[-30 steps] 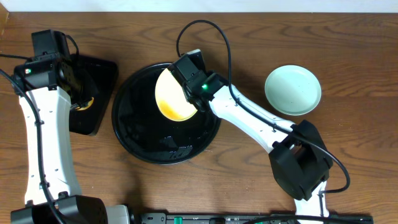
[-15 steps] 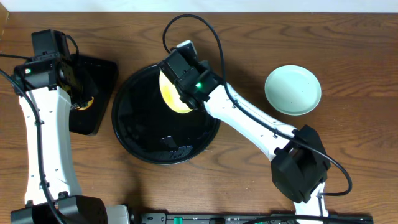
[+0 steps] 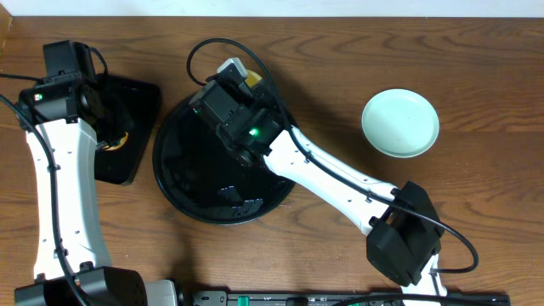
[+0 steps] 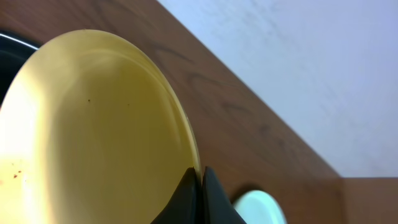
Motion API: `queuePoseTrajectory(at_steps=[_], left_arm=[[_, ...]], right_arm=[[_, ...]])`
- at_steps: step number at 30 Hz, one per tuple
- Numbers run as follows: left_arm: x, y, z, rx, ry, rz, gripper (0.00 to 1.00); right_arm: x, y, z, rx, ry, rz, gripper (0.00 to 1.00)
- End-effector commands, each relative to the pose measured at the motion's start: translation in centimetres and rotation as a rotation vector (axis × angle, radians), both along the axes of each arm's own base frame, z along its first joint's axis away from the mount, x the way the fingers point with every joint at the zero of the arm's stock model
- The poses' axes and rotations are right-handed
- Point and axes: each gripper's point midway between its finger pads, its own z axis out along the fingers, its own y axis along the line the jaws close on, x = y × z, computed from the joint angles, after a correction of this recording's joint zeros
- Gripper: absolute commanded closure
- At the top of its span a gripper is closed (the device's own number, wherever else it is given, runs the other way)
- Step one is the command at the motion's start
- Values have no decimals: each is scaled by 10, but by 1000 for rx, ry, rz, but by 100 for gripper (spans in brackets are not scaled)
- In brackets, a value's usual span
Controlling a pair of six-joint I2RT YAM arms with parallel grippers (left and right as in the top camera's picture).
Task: Clean dirty plates on tray and stack at the side
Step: 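Lift the yellow plate off the black tray with the right gripper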
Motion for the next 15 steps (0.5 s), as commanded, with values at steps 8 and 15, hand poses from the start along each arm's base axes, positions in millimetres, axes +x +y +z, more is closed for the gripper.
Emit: queuePoseTrajectory(at_steps=[8, 15], left_arm=[[-1, 1, 3, -1, -12, 8, 90], [-1, 1, 3, 0, -12, 8, 90]], right_arm=[[3, -16, 38, -115, -112, -49, 99], [4, -18, 43, -120, -134, -64, 99]])
